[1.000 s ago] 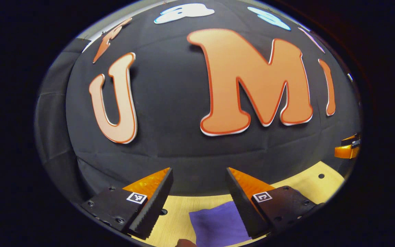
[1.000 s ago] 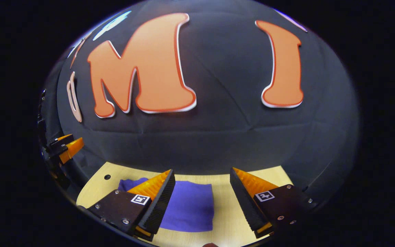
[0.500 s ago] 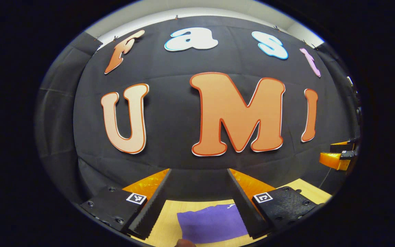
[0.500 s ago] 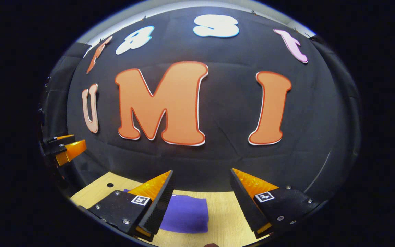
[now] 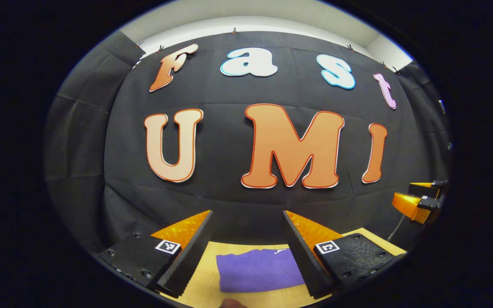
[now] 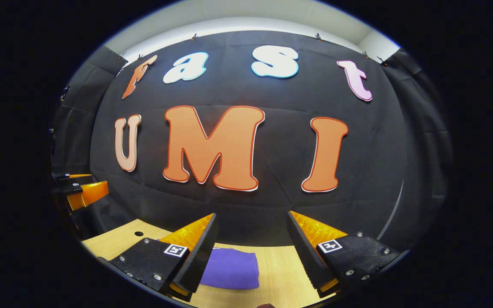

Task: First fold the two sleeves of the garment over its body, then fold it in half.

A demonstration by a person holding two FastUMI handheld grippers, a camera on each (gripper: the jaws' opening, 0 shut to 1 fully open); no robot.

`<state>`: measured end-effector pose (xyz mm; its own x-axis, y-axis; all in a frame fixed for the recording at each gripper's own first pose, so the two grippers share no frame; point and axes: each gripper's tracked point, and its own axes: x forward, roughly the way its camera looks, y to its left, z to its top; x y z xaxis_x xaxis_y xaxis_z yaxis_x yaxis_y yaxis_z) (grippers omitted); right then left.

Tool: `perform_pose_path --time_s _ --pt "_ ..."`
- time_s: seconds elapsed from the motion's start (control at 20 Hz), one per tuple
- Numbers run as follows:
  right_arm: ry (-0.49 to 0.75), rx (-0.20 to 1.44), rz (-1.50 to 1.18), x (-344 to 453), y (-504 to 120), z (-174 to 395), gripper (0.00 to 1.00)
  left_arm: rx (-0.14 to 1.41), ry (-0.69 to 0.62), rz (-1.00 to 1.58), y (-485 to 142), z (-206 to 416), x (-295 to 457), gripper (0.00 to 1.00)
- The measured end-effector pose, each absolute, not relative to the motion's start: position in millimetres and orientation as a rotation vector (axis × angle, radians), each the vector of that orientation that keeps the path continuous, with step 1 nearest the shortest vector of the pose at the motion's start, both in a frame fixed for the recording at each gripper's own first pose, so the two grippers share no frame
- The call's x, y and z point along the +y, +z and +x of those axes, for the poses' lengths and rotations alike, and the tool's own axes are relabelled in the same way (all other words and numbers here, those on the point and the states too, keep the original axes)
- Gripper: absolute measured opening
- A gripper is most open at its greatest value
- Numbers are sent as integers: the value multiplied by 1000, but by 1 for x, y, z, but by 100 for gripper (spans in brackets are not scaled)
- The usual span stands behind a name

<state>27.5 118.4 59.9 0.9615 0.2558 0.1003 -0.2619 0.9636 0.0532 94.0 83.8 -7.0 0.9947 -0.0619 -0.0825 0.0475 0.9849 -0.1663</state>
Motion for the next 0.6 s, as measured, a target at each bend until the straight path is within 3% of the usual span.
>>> perform_pose_path --time_s 0.3,0.6 --pt "263 -52 81 116 32 4 95 -3 -56 -98 -9 62 84 98" --pt "271 -32 97 119 15 -14 95 38 -93 -87 -30 42 63 97"
